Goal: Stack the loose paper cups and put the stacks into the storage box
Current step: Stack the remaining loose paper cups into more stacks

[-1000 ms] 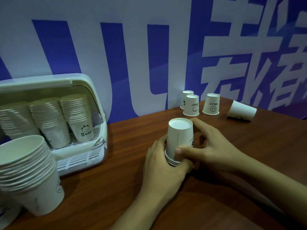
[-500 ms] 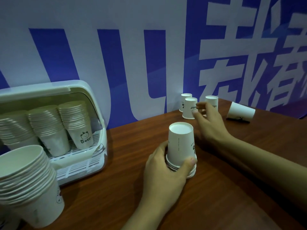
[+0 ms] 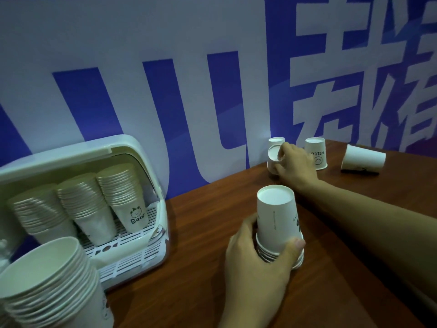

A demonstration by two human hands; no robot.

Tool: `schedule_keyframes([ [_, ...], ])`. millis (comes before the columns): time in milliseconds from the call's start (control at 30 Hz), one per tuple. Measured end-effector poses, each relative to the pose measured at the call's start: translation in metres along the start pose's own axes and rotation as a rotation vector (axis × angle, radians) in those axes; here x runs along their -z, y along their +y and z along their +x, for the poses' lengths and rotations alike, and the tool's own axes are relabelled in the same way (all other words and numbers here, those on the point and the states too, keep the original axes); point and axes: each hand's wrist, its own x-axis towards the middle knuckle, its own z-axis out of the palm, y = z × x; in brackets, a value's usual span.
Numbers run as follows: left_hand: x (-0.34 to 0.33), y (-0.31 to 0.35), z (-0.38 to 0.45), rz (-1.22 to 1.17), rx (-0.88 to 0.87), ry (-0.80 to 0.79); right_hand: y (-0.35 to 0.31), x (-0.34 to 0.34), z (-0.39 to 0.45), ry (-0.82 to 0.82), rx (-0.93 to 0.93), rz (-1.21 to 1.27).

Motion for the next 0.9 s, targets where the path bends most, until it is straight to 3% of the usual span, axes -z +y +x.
schedule_keyframes([
  [333, -0.001, 0.001, 0.002, 0.045, -0.004, 0.001, -0.03, 0.093, -0.061, 0.177, 0.202, 0.612],
  [467, -0.002, 0.002, 0.002, 0.046, 0.0, 0.008, -0.057, 0.143, -0.082, 0.089, 0.292, 0.761],
  [667, -0.003, -0.001, 0.003, 0.04, -0.009, 0.034, -0.073, 0.152, -0.093, -0.209, 0.49, 0.456],
  [900, -0.003, 0.0, 0.002, 0.092, 0.014, 0.066, -0.074, 0.162, -0.096, -0.419, 0.471, 0.336],
])
